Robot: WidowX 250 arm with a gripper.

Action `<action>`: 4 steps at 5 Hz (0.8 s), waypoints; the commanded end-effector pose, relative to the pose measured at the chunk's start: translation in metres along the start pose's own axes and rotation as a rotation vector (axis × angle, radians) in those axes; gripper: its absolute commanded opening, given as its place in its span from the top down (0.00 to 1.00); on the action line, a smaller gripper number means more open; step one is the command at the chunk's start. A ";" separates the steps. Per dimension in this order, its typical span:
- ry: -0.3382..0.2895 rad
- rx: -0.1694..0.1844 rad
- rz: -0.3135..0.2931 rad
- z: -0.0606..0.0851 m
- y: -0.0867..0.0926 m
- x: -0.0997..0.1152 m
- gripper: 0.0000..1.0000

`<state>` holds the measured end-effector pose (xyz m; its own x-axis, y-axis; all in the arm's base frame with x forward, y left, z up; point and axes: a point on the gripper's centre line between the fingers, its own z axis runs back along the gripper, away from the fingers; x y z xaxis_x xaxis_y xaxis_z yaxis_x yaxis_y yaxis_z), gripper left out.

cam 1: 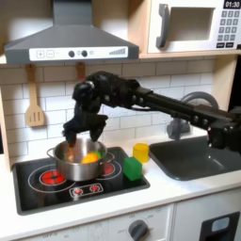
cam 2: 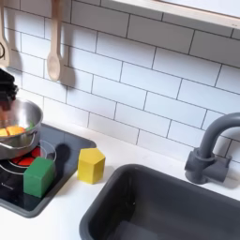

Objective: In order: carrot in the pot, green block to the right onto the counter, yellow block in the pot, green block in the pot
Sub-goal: 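Put the carrot in the pot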

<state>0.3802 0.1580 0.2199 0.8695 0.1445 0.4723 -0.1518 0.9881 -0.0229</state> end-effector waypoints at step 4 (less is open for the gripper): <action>0.152 -0.097 -0.177 0.008 -0.082 -0.052 0.00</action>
<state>0.3439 0.0686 0.2040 0.9422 -0.0329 0.3335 0.0503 0.9978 -0.0436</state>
